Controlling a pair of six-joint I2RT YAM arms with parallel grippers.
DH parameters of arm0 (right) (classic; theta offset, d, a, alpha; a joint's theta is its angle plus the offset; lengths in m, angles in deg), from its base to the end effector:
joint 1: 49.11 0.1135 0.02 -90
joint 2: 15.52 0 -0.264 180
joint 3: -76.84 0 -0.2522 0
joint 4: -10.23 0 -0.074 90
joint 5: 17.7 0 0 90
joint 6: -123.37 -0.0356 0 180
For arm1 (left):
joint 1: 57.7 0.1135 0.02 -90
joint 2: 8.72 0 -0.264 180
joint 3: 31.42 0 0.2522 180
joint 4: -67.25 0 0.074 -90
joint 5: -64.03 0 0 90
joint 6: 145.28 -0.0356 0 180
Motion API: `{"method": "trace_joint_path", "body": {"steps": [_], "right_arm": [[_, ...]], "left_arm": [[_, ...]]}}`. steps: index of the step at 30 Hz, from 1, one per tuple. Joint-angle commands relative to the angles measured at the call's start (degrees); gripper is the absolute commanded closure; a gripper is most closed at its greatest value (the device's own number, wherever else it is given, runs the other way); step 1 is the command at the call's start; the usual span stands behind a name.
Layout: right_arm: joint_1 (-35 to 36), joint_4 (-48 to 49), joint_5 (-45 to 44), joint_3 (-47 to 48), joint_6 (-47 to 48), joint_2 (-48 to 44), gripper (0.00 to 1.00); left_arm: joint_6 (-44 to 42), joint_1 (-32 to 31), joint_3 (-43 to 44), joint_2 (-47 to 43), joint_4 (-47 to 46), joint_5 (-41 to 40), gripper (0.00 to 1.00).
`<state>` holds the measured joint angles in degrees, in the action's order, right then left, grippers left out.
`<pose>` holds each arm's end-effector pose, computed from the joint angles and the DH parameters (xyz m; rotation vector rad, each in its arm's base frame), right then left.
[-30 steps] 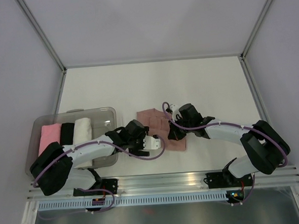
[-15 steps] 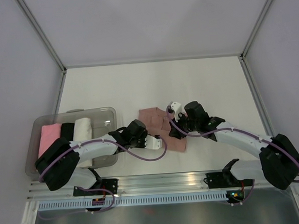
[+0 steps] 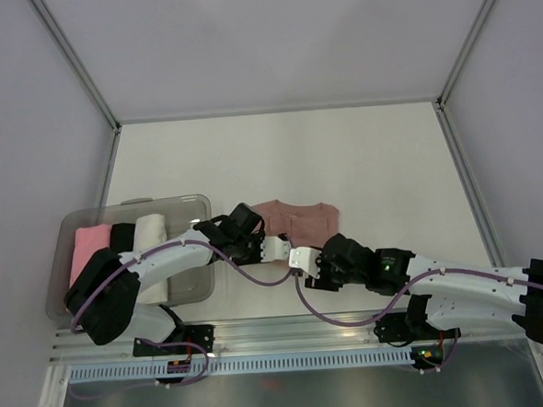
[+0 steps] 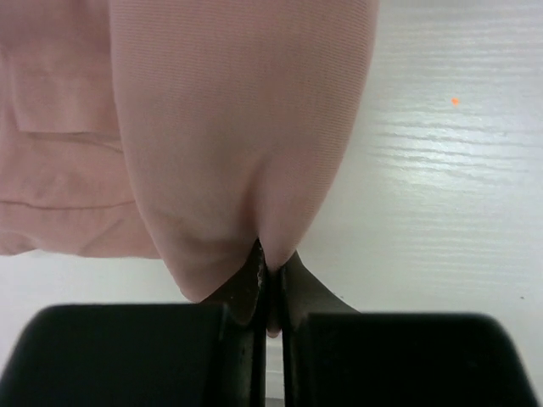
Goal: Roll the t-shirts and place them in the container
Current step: Roll the tshirt
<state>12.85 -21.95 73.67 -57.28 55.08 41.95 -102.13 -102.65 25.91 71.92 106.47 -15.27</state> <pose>0.0953 0.1807 0.2096 -1.5867 1.7543 0.3739 0.1786 -0.1876 0.1775 1.9452 1.8006 -0.2374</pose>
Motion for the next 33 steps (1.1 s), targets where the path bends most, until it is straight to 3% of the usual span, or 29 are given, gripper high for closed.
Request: {"method": "trace_joint_path", "body": {"steps": [1,5,7,9,11,13,14,17,22,25,30,33], "right_arm": [[4.5,0.1,-11.7,-1.9,0.8,4.2,0.43],[5.3,3.3,-15.7,-1.7,-0.2,8.0,0.4],[5.4,3.1,-15.8,-1.1,0.5,9.7,0.24],[5.5,1.8,-16.0,-0.8,1.5,9.9,0.15],[6.2,1.3,-20.0,-1.0,1.6,7.2,0.16],[6.3,2.7,-21.9,-3.1,1.0,-2.2,0.14],[6.3,3.0,-21.9,-3.9,1.0,-9.2,0.12],[6.2,0.5,-18.8,-5.8,1.2,-17.5,0.08],[6.2,-1.5,-15.2,-5.0,4.9,-14.9,0.08],[6.2,-2.0,-18.4,-3.7,6.4,-10.4,0.09],[6.2,1.9,-16.2,-6.2,8.2,-16.2,0.07],[6.2,2.2,-14.3,-6.6,7.8,-14.8,0.07]], "left_arm": [[4.0,1.0,2.8,0.4,2.9,4.2,0.98],[3.7,1.5,3.5,0.3,3.5,4.5,0.98],[3.6,2.1,3.8,0.4,3.6,4.7,0.98],[3.6,3.0,4.0,0.6,3.7,5.0,0.98],[3.9,3.8,4.2,0.5,3.8,5.6,0.98],[3.7,4.6,3.7,0.0,3.6,5.9,0.98],[3.4,4.8,3.5,0.0,3.8,5.9,0.98],[3.0,5.0,3.0,-0.1,3.7,6.4,0.98],[3.3,6.0,4.2,0.7,3.9,8.5,0.98],[3.9,6.5,4.7,0.7,4.3,9.1,0.98],[4.0,7.4,4.6,0.3,5.5,10.1,0.98],[3.7,7.6,4.9,0.4,5.8,10.7,0.98]]}}
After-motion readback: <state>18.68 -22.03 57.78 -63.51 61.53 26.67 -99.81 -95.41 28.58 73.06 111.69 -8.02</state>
